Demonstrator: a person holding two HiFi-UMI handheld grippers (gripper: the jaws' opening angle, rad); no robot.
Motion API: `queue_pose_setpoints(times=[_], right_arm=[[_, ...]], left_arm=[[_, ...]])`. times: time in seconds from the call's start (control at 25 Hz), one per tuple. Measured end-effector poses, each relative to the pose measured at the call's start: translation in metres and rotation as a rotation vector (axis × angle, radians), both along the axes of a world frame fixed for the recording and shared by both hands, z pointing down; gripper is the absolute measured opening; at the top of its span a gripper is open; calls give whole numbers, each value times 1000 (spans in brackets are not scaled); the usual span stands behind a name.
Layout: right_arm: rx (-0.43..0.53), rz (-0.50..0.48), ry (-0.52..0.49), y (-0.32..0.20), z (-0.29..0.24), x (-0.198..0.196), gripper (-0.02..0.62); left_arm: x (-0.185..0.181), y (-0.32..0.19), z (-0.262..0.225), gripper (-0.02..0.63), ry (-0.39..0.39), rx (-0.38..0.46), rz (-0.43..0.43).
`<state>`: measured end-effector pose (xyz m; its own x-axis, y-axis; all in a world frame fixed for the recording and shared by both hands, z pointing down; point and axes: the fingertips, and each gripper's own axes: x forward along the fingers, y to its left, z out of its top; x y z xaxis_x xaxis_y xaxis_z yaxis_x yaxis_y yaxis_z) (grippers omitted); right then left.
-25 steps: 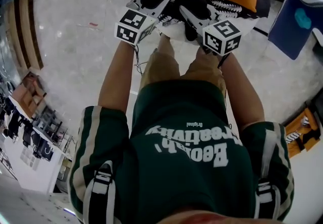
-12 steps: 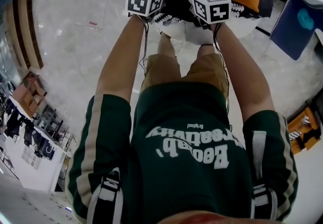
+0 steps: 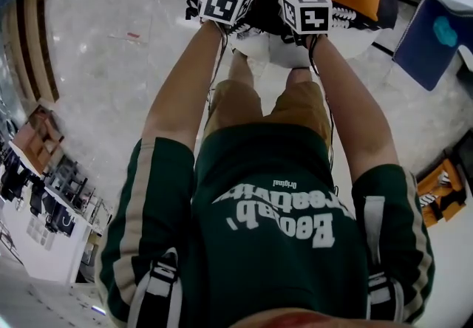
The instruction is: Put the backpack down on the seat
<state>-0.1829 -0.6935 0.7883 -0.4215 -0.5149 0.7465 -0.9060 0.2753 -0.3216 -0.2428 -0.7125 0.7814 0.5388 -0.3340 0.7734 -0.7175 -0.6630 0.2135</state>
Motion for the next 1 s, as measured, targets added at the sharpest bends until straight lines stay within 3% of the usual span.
queue_pose_setpoints(times=[0.16,0.32,0.56,1.0], right_arm=[[-13,58,99,5,3,24,272],[-39,70,156,26,16,37,281],[-42,30,207,52,28,51,285],[-34,66,242,74,19,67,288]], left_arm=[[-6,2,2,285,-74,13,4],[-17,13,14,325,-139,37,26],[-23,25,17,325,-161,55,34],[-22,37,12,325,-124,43,26]])
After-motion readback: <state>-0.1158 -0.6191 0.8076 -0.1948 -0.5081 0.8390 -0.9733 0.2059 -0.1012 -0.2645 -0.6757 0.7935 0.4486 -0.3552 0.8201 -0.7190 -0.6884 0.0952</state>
